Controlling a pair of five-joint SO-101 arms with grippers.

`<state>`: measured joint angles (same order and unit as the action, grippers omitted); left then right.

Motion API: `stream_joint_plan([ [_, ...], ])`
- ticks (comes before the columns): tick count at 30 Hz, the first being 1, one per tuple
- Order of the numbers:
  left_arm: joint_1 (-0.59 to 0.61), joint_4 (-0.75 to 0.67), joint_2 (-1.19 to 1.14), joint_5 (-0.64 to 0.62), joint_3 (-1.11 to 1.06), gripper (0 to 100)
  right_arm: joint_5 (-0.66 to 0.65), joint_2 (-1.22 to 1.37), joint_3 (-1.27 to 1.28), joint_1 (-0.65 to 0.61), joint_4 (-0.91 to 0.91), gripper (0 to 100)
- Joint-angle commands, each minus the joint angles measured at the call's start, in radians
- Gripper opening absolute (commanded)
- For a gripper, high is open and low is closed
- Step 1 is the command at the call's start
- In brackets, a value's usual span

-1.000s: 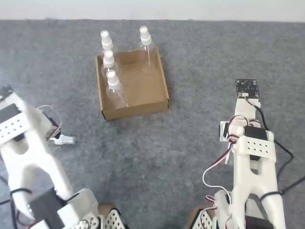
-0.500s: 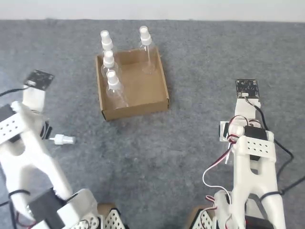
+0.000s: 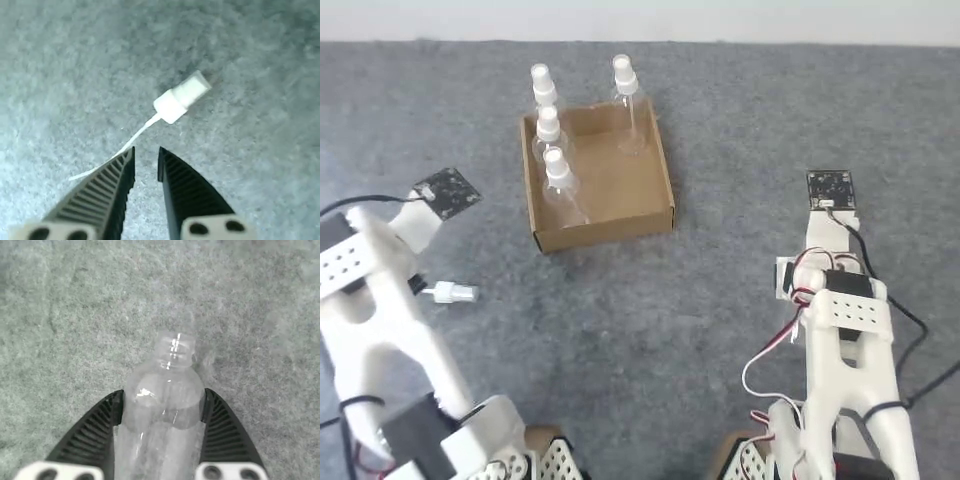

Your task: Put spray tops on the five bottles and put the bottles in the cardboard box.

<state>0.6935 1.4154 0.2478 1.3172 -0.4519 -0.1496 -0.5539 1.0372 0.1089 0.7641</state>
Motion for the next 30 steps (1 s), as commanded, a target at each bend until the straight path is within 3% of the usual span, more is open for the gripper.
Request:
stream_joint_plan([
  [1,-0.026,0.077,0.005,0.075,0.087,7,0.003,-0.031,-0.005,-0.012,-0.021,6.5],
  [13,-0.066,0.091,0.003,0.301,0.102,9,0.002,-0.031,-0.003,-0.013,-0.024,6.5],
  [26,-0.107,0.089,-0.031,0.394,0.096,14,0.002,-0.031,-0.003,-0.013,-0.024,6.5],
  [30,-0.106,0.015,-0.127,0.411,0.096,14,0.0,-0.031,-0.003,-0.013,-0.024,6.5],
])
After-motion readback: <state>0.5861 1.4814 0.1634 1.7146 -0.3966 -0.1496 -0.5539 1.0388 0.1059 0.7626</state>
